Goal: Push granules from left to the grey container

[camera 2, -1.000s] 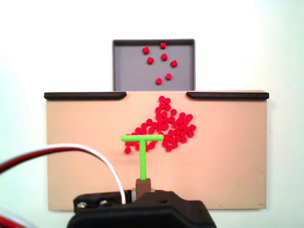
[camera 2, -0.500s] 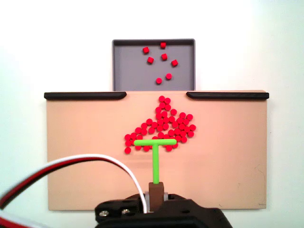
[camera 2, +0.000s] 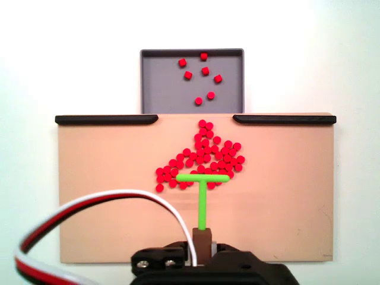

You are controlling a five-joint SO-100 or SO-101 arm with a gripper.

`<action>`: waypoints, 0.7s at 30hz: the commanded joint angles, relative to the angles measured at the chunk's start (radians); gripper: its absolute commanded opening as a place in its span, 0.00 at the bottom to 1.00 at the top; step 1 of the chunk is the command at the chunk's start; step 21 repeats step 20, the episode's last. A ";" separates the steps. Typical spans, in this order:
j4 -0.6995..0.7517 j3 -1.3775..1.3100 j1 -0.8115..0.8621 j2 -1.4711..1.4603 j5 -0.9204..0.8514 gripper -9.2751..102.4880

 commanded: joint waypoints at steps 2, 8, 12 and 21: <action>0.003 -0.021 0.012 0.041 -0.052 0.08; 0.003 -0.021 0.005 0.049 -0.035 0.08; 0.003 -0.021 0.002 0.051 -0.029 0.08; 0.003 -0.021 0.008 0.051 -0.026 0.08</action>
